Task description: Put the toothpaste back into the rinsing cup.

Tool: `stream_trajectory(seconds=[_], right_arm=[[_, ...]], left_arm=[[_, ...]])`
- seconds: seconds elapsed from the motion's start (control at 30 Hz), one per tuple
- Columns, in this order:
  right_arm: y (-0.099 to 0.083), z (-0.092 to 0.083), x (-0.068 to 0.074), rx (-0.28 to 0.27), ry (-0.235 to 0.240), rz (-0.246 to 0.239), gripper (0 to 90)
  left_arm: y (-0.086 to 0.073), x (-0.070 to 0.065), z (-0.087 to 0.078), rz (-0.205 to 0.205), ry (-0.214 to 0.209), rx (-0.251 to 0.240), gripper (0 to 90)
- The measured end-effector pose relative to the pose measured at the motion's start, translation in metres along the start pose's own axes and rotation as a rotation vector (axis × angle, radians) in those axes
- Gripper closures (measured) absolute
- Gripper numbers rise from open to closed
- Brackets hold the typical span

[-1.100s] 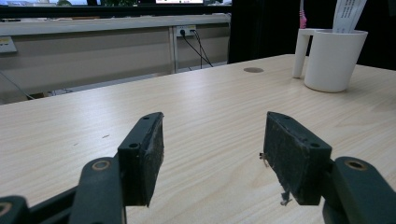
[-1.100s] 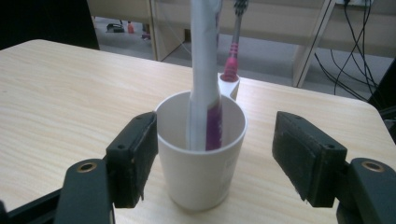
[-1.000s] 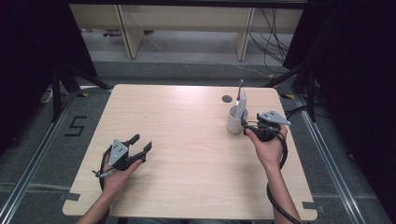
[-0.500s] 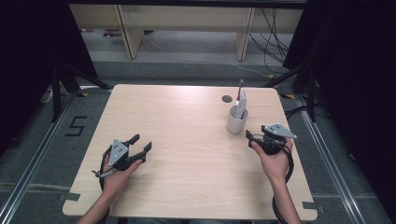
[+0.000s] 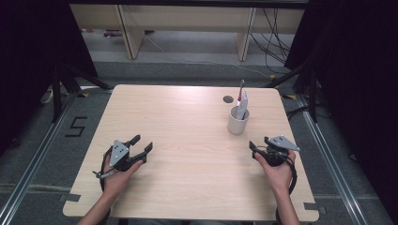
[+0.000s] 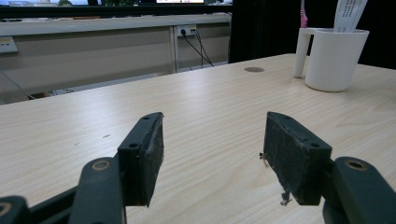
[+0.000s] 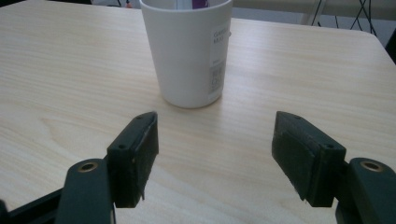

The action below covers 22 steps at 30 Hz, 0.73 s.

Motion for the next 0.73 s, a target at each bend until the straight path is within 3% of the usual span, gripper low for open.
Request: stream_trajectory(seconds=[0.07, 0.1, 0.13, 0.2, 0.23, 0.27, 0.3, 0.33, 0.37, 0.43, 0.47, 0.53, 0.57, 0.63, 0.73], right_arm=[[-0.004, 0.001, -0.001, -0.001, -0.016, -0.009, 32.6], [-0.005, 0.0, -0.003, -0.01, -0.005, -0.038, 32.6], [-0.007, 0.001, -0.003, -0.003, 0.014, -0.026, 32.6], [-0.01, 0.002, 0.0, 0.001, -0.016, -0.007, 32.6], [-0.01, 0.001, -0.003, -0.011, -0.019, -0.051, 32.8], [-0.012, 0.001, 0.002, -0.019, 0.007, 0.019, 32.7], [-0.012, 0.001, 0.002, -0.025, 0.011, 0.013, 32.7], [-0.012, 0.001, -0.001, -0.035, 0.003, -0.032, 32.7], [-0.013, 0.002, 0.001, -0.037, 0.016, -0.005, 32.8], [-0.013, 0.002, -0.001, -0.043, -0.001, -0.032, 32.8], [-0.014, 0.0, 0.003, -0.029, -0.01, 0.025, 32.8], [-0.014, 0.002, 0.0, -0.054, -0.001, -0.023, 32.8], [-0.014, 0.002, 0.002, -0.046, 0.0, -0.009, 32.9], [-0.015, 0.002, 0.001, -0.05, -0.019, -0.034, 32.9], [-0.015, 0.002, 0.003, -0.057, 0.002, -0.022, 32.8]], left_arm=[[0.0, 0.0, 0.0, 0.0, 0.0, 0.0, 38.0], [0.0, 0.0, 0.0, 0.0, 0.0, 0.0, 38.0], [0.0, 0.0, 0.0, 0.001, 0.0, 0.001, 38.0], [0.0, 0.0, 0.0, 0.001, 0.0, 0.001, 37.9], [0.0, 0.0, 0.0, 0.0, 0.0, 0.001, 37.9], [0.0, 0.0, 0.0, 0.0, 0.0, 0.001, 37.9], [0.0, 0.0, 0.0, 0.001, -0.001, 0.001, 37.9], [0.0, 0.0, 0.0, 0.001, -0.001, 0.002, 37.9], [0.0, 0.0, 0.0, 0.002, -0.002, 0.002, 37.9], [0.0, 0.0, 0.0, 0.002, -0.002, 0.002, 37.9], [0.0, 0.0, 0.0, 0.002, -0.002, 0.002, 37.9], [0.0, 0.0, 0.001, 0.003, -0.002, 0.003, 37.9], [0.0, 0.0, 0.001, 0.003, -0.003, 0.003, 38.0], [0.0, 0.0, 0.001, 0.003, -0.004, 0.003, 37.9], [0.0, 0.0, 0.001, 0.004, -0.004, 0.004, 37.9]])
Point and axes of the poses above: each handheld gripper's, and its own axes: z roughly forward along the jaws, y roughly out of its top, x roughly to its left, the point moved 2 cm from there along z, roughly forward along the jaws, and after that the axes turned 1 degree about -x, right-handed, at the moved point
